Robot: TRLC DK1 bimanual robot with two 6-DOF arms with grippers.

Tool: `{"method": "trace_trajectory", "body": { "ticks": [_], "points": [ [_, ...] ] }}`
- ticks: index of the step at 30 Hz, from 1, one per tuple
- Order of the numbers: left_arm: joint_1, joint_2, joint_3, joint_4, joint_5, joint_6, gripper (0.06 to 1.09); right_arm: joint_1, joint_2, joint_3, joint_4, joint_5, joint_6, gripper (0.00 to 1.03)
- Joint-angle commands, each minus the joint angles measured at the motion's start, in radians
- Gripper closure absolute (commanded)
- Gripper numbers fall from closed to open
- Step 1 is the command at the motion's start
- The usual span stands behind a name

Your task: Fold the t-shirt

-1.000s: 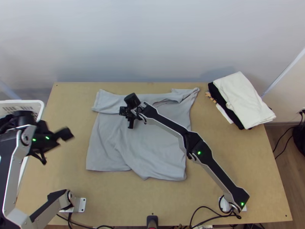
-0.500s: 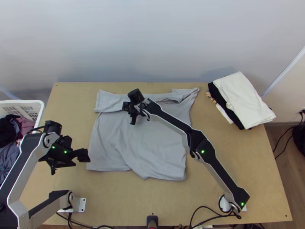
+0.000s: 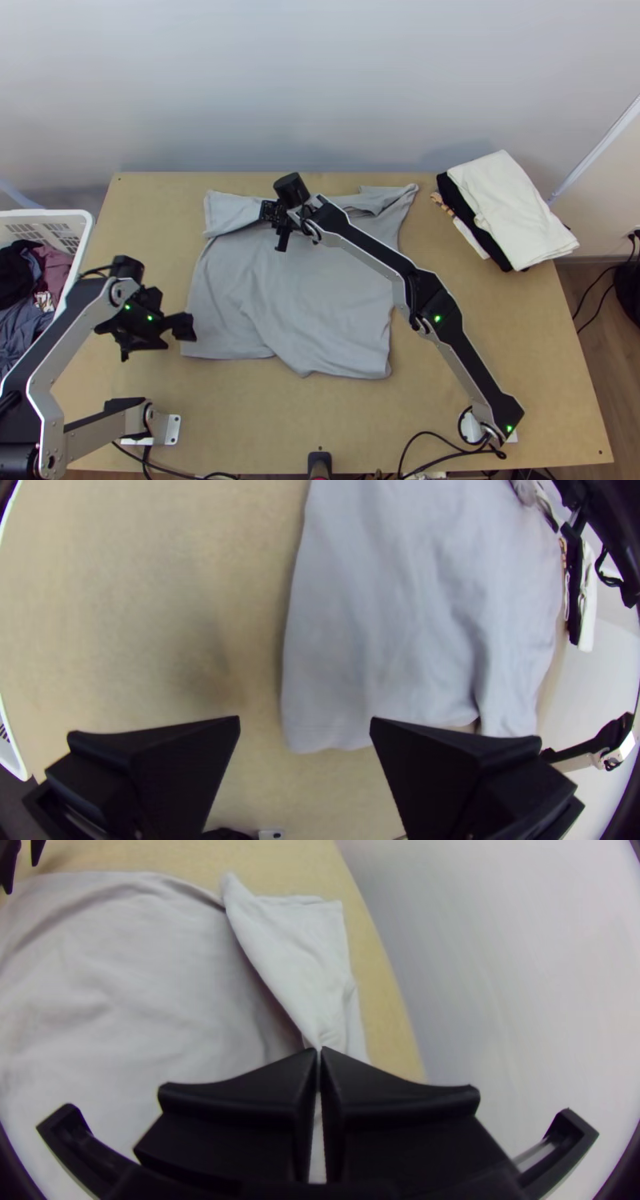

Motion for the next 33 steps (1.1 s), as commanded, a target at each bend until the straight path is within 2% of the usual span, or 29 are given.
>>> {"method": "trace_trajectory", "body": {
  "ticks": [1, 5, 8, 12, 15, 16, 17, 18, 26, 28, 30, 33],
  "points": [
    [-0.01, 0.023, -0.034, 0.011, 0.003, 0.003, 0.22, -0.009, -0.051, -0.03, 0.0, 0.001, 0.007, 1.0],
    [-0.015, 0.059, -0.048, 0.036, 0.005, -0.001, 0.33, -0.01, -0.059, -0.039, -0.001, 0.001, 0.007, 1.0],
    [-0.017, 0.089, -0.052, 0.059, 0.005, -0.007, 0.35, -0.012, -0.067, -0.045, -0.003, 0.001, 0.007, 1.0],
    [-0.012, 0.133, -0.052, 0.117, 0.003, -0.033, 0.67, -0.015, -0.074, -0.053, -0.006, 0.001, 0.007, 1.0],
    [-0.012, 0.162, -0.054, 0.129, 0.005, -0.034, 0.75, -0.018, -0.081, -0.053, -0.01, 0.001, 0.01, 1.0],
    [-0.015, 0.165, -0.056, 0.131, 0.005, -0.033, 0.83, -0.019, -0.084, -0.053, -0.012, 0.001, 0.016, 1.0],
    [-0.017, 0.165, -0.056, 0.143, 0.006, -0.034, 1.0, -0.024, -0.088, -0.053, -0.014, 0.001, 0.024, 1.0],
    [-0.017, 0.164, -0.052, 0.157, 0.006, -0.047, 1.04, -0.027, -0.093, -0.053, -0.02, 0.001, 0.033, 1.0],
    [0.06, 0.092, 0.061, 0.154, -0.006, -0.06, 1.04, -0.09, -0.188, -0.058, -0.119, 0.001, 0.145, 1.0],
    [0.08, 0.075, 0.11, 0.163, -0.037, -0.079, 1.04, -0.111, -0.216, -0.059, -0.175, 0.013, 0.159, 1.0],
    [0.088, 0.067, 0.167, 0.164, -0.058, -0.079, 1.04, -0.141, -0.266, -0.076, -0.241, 0.016, 0.219, 1.0],
    [0.078, 0.038, 0.23, 0.215, -0.172, -0.079, 1.04, -0.185, -0.39, -0.202, -0.233, 0.018, 0.297, 1.0]
  ]
}}
